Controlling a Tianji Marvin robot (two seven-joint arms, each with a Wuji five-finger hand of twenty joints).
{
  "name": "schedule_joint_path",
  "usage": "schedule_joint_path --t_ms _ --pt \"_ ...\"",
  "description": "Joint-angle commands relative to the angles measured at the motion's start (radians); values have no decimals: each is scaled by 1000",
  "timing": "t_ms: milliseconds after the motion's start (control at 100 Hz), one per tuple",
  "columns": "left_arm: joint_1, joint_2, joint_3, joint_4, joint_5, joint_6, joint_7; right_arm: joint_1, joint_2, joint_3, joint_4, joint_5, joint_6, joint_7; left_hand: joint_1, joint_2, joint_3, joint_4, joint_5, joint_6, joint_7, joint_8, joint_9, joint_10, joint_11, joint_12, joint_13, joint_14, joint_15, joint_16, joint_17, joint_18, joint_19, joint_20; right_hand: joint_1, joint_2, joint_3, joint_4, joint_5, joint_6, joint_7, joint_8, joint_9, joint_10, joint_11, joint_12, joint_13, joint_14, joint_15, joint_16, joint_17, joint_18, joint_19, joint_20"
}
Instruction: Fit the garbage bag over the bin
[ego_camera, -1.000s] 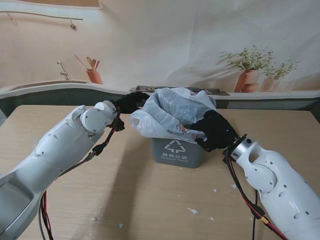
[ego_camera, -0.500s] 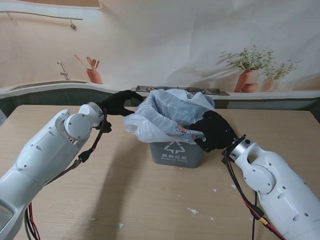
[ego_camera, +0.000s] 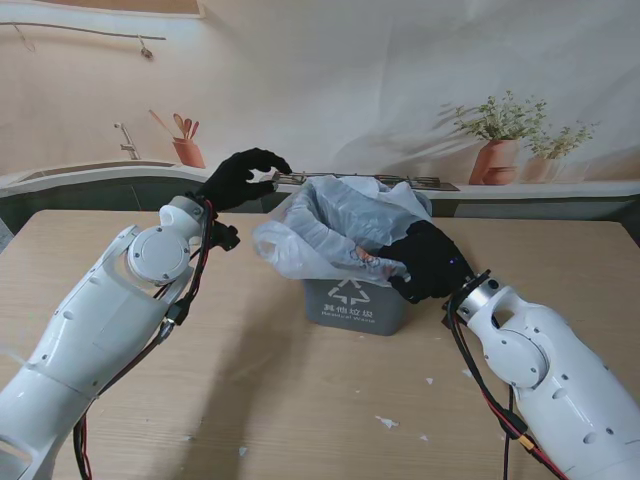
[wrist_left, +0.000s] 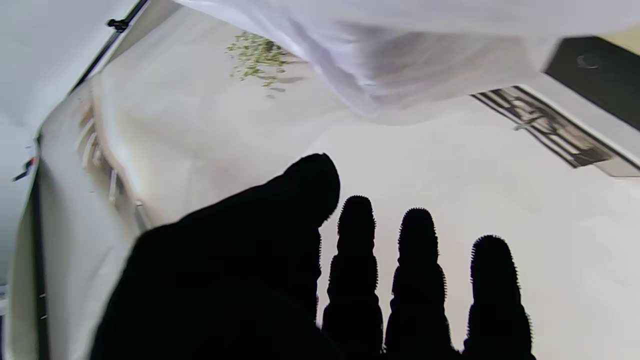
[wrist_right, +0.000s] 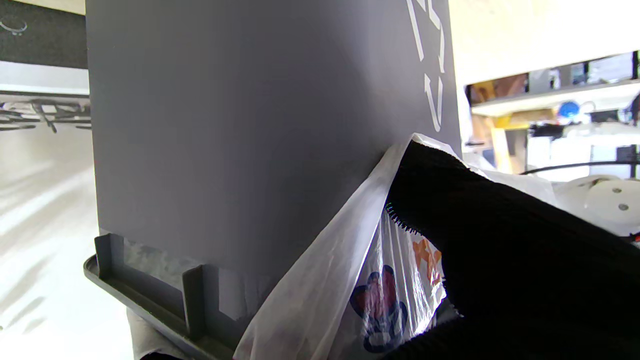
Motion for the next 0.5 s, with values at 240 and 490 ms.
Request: schedule_joint_path --t_ms 240,490 --pt "-45 110 38 -89 86 -147 -384 -20 -6 -17 24 -5 -4 24 -203 -59 -94 9 -211 22 -240 -103 -166 -77 -133 -58 -131 -100 -183 -106 -3 -45 -301 -135 117 27 67 7 41 -102 29 -29 19 21 27 -2 32 24 17 9 1 54 17 -2" --pt "-91 139 114 -64 164 -255 -444 -18 -6 -17 23 -2 -10 32 -246 -184 -69 -3 -292 30 -255 -115 -215 -84 -166 -82 -166 -113 -232 -130 -2 -56 -386 -113 116 29 66 7 41 -111 27 -29 18 17 24 -3 32 22 16 8 -1 55 15 -4"
